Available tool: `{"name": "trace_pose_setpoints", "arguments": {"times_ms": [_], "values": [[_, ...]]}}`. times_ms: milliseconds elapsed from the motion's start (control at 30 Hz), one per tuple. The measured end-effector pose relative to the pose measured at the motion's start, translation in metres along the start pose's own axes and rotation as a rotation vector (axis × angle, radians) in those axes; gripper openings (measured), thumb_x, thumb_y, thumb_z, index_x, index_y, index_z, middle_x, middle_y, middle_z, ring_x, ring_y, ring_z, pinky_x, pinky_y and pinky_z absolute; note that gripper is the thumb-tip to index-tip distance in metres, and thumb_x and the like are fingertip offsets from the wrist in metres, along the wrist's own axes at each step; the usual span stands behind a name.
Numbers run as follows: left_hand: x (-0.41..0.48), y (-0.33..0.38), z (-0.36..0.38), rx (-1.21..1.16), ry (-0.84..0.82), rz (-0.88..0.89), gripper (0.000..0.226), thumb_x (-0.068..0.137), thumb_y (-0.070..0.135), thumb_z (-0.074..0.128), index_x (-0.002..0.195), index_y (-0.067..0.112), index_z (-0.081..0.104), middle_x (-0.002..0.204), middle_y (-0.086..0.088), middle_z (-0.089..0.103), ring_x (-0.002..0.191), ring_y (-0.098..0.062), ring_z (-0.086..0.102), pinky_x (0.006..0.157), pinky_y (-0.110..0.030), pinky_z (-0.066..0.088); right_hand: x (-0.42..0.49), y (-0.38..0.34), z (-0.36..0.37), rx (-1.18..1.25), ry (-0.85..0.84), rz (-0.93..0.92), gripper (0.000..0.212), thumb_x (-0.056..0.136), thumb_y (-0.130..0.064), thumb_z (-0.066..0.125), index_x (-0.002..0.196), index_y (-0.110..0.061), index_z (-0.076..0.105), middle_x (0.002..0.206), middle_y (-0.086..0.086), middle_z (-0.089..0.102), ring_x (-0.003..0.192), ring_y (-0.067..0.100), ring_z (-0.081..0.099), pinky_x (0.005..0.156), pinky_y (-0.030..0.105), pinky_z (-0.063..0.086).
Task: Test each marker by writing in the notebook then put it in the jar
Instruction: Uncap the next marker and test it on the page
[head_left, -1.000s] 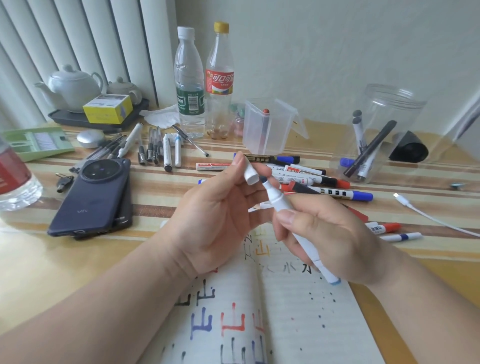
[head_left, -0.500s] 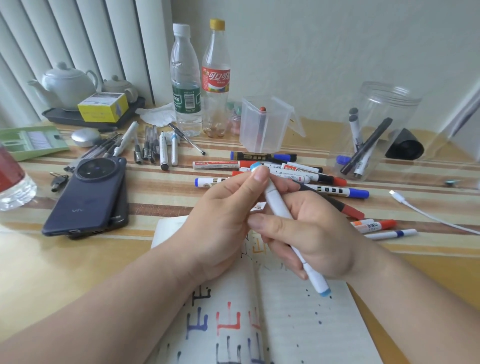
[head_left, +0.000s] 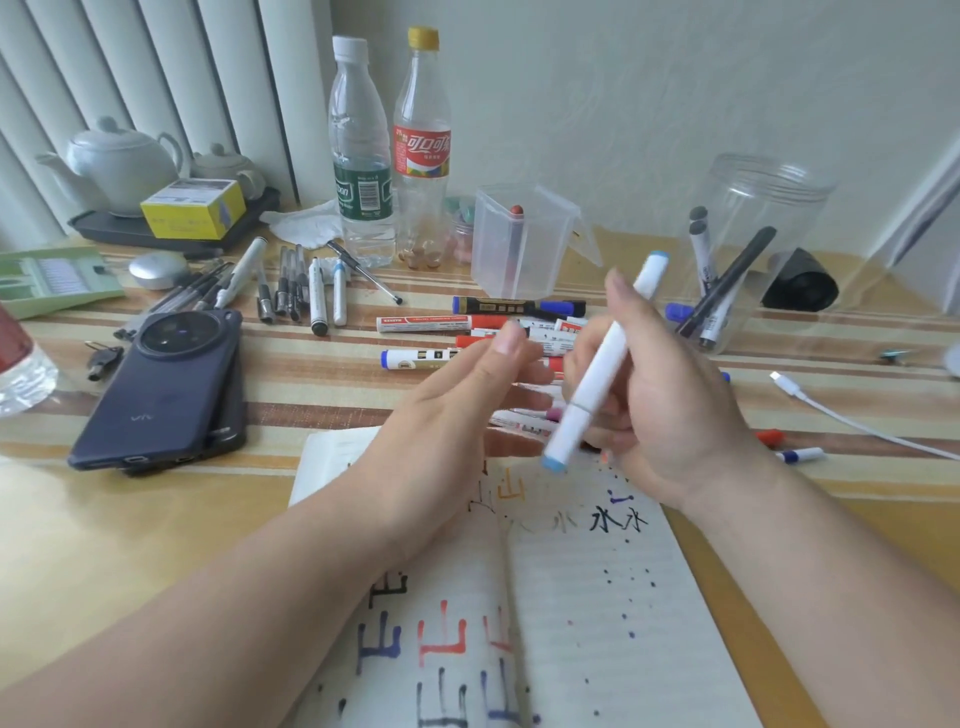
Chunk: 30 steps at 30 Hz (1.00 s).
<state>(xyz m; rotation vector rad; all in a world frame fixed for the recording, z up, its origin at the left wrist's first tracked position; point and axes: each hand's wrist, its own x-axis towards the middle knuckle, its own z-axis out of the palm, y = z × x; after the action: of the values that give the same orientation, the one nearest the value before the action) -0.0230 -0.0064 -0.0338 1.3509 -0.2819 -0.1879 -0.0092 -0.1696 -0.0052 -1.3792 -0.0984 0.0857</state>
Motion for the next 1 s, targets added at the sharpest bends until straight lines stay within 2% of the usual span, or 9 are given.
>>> {"name": "trace_pose_setpoints", "arguments": {"times_ms": [100, 167, 233, 300, 400, 500, 667, 900, 1000], "values": [[-0.003, 0.003, -0.002, 0.407, -0.077, 0.062, 0.041, 0.082, 0.066, 0.06, 0.09, 0.026, 0.066, 0.081, 0.006, 0.067, 0.076, -0.014, 0.063, 0.074, -0.039, 0.057, -0.003, 0.002, -0.006, -0.003, 0.099, -0.017, 0.051, 0.093, -0.056, 0.052, 0.071, -0.011, 0.055, 0.046, 0.008, 0.033, 0.036, 0.016, 0.025, 0.04, 0.019, 0.019], [-0.004, 0.005, -0.003, 0.604, -0.097, 0.127, 0.045, 0.092, 0.063, 0.052, 0.078, 0.021, 0.057, 0.066, 0.006, 0.056, 0.059, -0.011, 0.049, 0.059, -0.026, 0.044, -0.006, 0.0, -0.007, -0.009, 0.052, -0.033, 0.043, 0.086, -0.048, 0.06, 0.07, -0.008, 0.058, 0.047, 0.011, 0.045, 0.034, 0.019, 0.037, 0.036, 0.018, 0.022], [-0.005, 0.005, -0.005, 0.7, -0.077, 0.205, 0.048, 0.095, 0.058, 0.043, 0.075, 0.016, 0.049, 0.062, 0.007, 0.044, 0.055, -0.008, 0.038, 0.054, -0.022, 0.035, -0.009, 0.001, -0.004, -0.022, -0.006, -0.047, 0.037, 0.083, -0.039, 0.066, 0.068, -0.006, 0.057, 0.048, 0.011, 0.048, 0.034, 0.019, 0.039, 0.035, 0.017, 0.023], [-0.006, 0.007, -0.003, 0.749, -0.101, 0.293, 0.047, 0.101, 0.055, 0.038, 0.073, 0.018, 0.046, 0.063, 0.008, 0.04, 0.056, -0.007, 0.036, 0.053, -0.021, 0.033, -0.01, 0.001, 0.002, -0.033, 0.042, -0.093, 0.037, 0.089, -0.027, 0.066, 0.063, -0.006, 0.051, 0.042, 0.008, 0.042, 0.033, 0.02, 0.032, 0.037, 0.017, 0.024], [-0.008, 0.013, -0.01, 0.742, -0.116, 0.344, 0.05, 0.101, 0.056, 0.036, 0.069, 0.018, 0.041, 0.062, 0.01, 0.037, 0.057, -0.006, 0.034, 0.054, -0.021, 0.032, 0.003, -0.019, -0.02, 0.18, 0.395, -0.11, 0.043, 0.096, -0.015, 0.054, 0.057, -0.015, 0.036, 0.037, -0.001, 0.024, 0.031, 0.016, 0.019, 0.036, 0.016, 0.018], [-0.002, 0.02, -0.027, 0.45, 0.001, 0.329, 0.05, 0.095, 0.057, 0.039, 0.062, 0.02, 0.039, 0.06, 0.005, 0.03, 0.057, -0.02, 0.029, 0.054, -0.028, 0.027, 0.011, -0.046, -0.065, 0.428, 0.567, -0.153, 0.037, 0.096, -0.018, 0.045, 0.062, -0.021, 0.032, 0.043, -0.006, 0.02, 0.033, 0.009, 0.016, 0.03, 0.017, 0.014], [0.003, 0.012, -0.011, 0.49, -0.048, 0.331, 0.052, 0.105, 0.043, 0.035, 0.069, 0.006, 0.035, 0.064, -0.012, 0.029, 0.062, -0.03, 0.027, 0.058, -0.038, 0.028, 0.008, -0.026, -0.043, 0.351, 0.343, -0.184, 0.053, 0.095, -0.01, 0.045, 0.044, -0.016, 0.035, 0.038, 0.001, 0.021, 0.028, 0.012, 0.016, 0.035, 0.011, 0.015], [-0.003, 0.014, -0.017, 0.543, -0.045, 0.338, 0.054, 0.106, 0.037, 0.03, 0.07, 0.001, 0.046, 0.066, -0.014, 0.043, 0.061, -0.014, 0.037, 0.06, -0.02, 0.033, 0.001, -0.017, -0.033, 0.309, 0.237, -0.165, 0.055, 0.094, -0.006, 0.046, 0.04, -0.015, 0.037, 0.037, 0.003, 0.019, 0.028, 0.011, 0.014, 0.038, 0.012, 0.015], [-0.002, 0.011, -0.017, 0.531, -0.069, 0.312, 0.053, 0.105, 0.036, 0.032, 0.072, -0.001, 0.049, 0.066, -0.01, 0.047, 0.064, -0.018, 0.043, 0.065, -0.024, 0.037, 0.001, -0.01, -0.029, 0.239, 0.178, -0.145, 0.047, 0.089, -0.008, 0.053, 0.045, -0.01, 0.039, 0.038, 0.005, 0.025, 0.03, 0.012, 0.018, 0.04, 0.014, 0.018]]}}
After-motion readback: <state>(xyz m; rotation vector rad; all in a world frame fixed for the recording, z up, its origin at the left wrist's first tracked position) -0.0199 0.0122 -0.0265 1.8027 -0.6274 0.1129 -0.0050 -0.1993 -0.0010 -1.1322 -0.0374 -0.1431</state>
